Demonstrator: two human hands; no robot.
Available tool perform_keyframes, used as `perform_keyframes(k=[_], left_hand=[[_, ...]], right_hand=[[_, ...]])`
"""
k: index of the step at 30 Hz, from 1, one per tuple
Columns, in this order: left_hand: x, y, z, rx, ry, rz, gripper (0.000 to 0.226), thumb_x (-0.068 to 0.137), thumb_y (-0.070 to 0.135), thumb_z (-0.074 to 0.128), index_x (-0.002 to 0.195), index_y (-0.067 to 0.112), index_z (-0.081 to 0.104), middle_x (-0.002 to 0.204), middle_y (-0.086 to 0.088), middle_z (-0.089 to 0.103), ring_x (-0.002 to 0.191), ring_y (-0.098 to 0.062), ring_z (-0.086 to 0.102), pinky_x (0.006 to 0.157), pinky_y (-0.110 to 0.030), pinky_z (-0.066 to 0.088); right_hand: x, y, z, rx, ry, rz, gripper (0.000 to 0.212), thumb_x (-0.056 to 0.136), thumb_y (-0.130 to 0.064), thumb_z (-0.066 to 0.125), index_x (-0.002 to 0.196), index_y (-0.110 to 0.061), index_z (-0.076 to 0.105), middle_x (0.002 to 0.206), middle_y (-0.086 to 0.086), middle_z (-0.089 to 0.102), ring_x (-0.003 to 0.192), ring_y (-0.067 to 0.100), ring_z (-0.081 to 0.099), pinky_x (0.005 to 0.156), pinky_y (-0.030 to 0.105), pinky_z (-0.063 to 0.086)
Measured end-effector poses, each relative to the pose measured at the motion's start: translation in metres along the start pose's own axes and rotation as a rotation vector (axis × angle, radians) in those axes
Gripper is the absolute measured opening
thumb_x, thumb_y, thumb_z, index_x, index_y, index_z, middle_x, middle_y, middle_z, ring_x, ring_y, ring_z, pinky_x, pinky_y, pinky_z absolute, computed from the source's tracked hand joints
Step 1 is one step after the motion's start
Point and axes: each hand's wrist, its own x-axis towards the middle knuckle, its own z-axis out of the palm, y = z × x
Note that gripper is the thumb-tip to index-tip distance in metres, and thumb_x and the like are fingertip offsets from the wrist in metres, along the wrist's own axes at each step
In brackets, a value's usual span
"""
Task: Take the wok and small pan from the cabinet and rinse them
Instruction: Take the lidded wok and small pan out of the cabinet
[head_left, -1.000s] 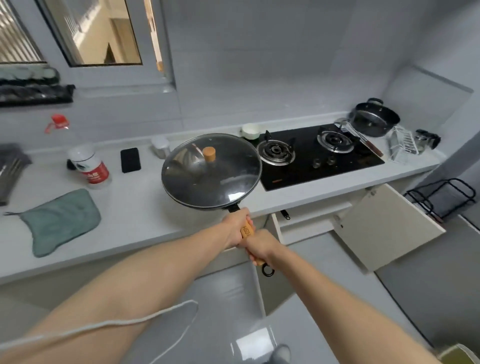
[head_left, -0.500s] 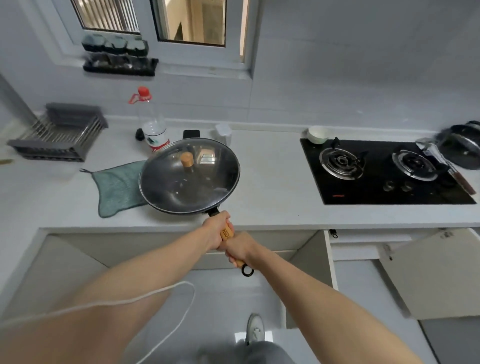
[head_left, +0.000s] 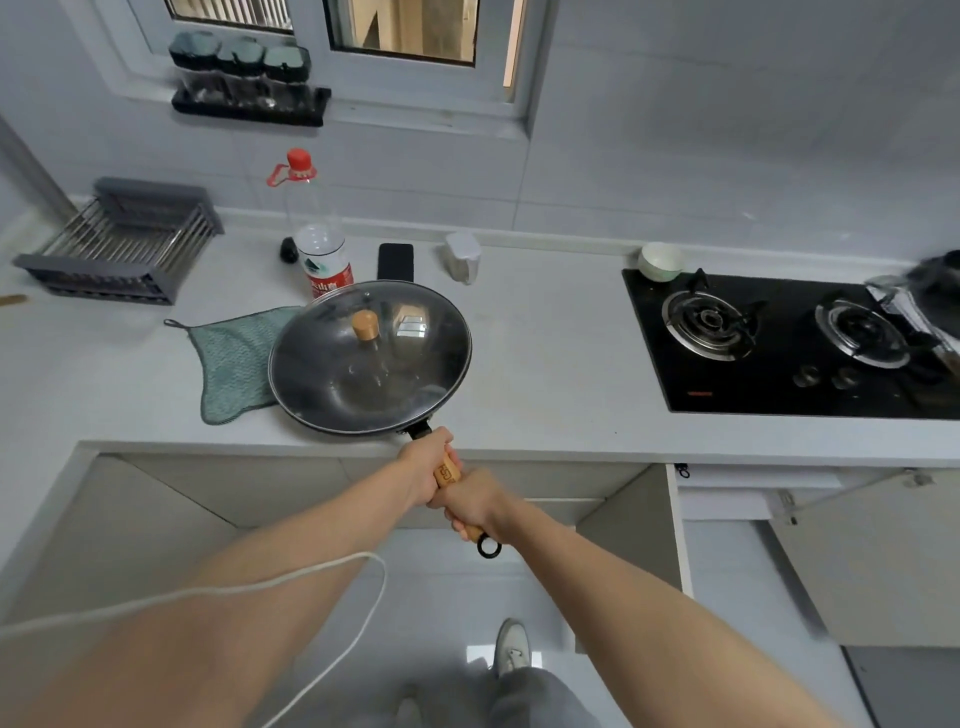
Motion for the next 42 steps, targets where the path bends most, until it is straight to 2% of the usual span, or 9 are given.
perform_keyframes(k=[6,12,17,19,22,26,29,33,42], left_hand=[[0.012,-0.001,0.000,-0.037,0.005,-0.024,0.025,0.092,0.013,0.056,0.070,0.014,0.046,0.052,0.000,0.047,0.041,-0.014,0.046,0.038,-0.016,0.041],[0.005,0.007,-0.003,0.102,0.000,0.015,0.016,0.099,0.020,0.056,0.091,0.007,0.054,0.083,-0.011,0.061,0.068,-0.019,0.060,0.057,-0.031,0.051],[-0.011,0.011,-0.010,0.365,-0.020,0.045,0.024,0.094,-0.005,0.043,0.075,0.006,0.053,0.068,-0.011,0.059,0.060,-0.019,0.059,0.055,-0.029,0.053],[-0.014,0.008,-0.012,0.400,-0.003,0.080,0.022,0.095,-0.006,0.041,0.081,0.006,0.054,0.071,-0.011,0.060,0.060,-0.018,0.061,0.052,-0.027,0.055],[-0.016,0.004,-0.010,0.428,0.086,0.151,0.013,0.092,-0.003,0.047,0.097,0.006,0.054,0.086,-0.011,0.062,0.073,-0.021,0.065,0.062,-0.031,0.059],[-0.035,0.007,-0.005,0.818,0.384,0.443,0.040,0.086,0.021,0.062,0.120,0.009,0.045,0.113,-0.008,0.060,0.106,-0.032,0.060,0.079,-0.032,0.046],[-0.057,0.009,0.028,1.050,0.205,0.637,0.033,0.088,0.032,0.059,0.116,0.019,0.047,0.116,-0.003,0.059,0.106,-0.027,0.058,0.086,-0.034,0.047],[-0.072,-0.002,0.102,1.380,-0.067,0.864,0.035,0.090,0.037,0.054,0.121,0.023,0.048,0.122,-0.005,0.054,0.109,-0.026,0.055,0.087,-0.037,0.047],[-0.084,-0.075,0.264,1.759,-0.253,1.000,0.047,0.087,0.039,0.055,0.132,0.027,0.049,0.129,-0.007,0.049,0.118,-0.027,0.047,0.085,-0.038,0.048]], right_hand=[[0.010,0.007,-0.002,0.028,-0.014,0.030,0.016,0.083,-0.006,0.058,0.072,-0.009,0.047,0.052,0.008,0.045,0.029,0.012,0.037,0.036,0.016,0.032],[0.020,0.009,-0.006,0.059,-0.033,0.012,0.022,0.088,-0.013,0.060,0.070,-0.011,0.047,0.056,0.006,0.044,0.029,0.009,0.037,0.034,0.016,0.031],[0.033,0.019,-0.009,0.076,-0.025,0.052,0.025,0.088,-0.019,0.066,0.072,-0.012,0.049,0.054,0.004,0.046,0.035,0.013,0.039,0.038,0.019,0.035],[0.034,0.021,-0.009,0.066,-0.038,0.052,0.023,0.088,-0.020,0.066,0.074,-0.011,0.050,0.056,0.005,0.048,0.037,0.014,0.041,0.039,0.021,0.038],[0.033,0.023,-0.009,0.028,-0.029,0.013,0.020,0.090,-0.022,0.065,0.081,-0.009,0.053,0.059,0.007,0.053,0.039,0.015,0.045,0.042,0.023,0.043],[0.026,0.029,-0.019,0.020,0.043,-0.064,0.025,0.090,-0.032,0.066,0.093,-0.009,0.056,0.073,0.005,0.061,0.052,0.015,0.054,0.051,0.025,0.046],[0.007,0.047,-0.045,0.048,0.200,-0.124,0.024,0.090,-0.036,0.066,0.089,-0.014,0.056,0.080,-0.001,0.061,0.069,0.015,0.057,0.063,0.026,0.047],[-0.031,0.094,-0.105,0.113,0.383,-0.130,0.024,0.090,-0.035,0.066,0.080,-0.016,0.055,0.076,0.000,0.061,0.069,0.016,0.059,0.065,0.029,0.048],[-0.084,0.235,-0.255,0.290,0.581,-0.003,0.025,0.092,-0.031,0.062,0.080,-0.012,0.054,0.074,0.006,0.059,0.066,0.020,0.055,0.061,0.031,0.047]])
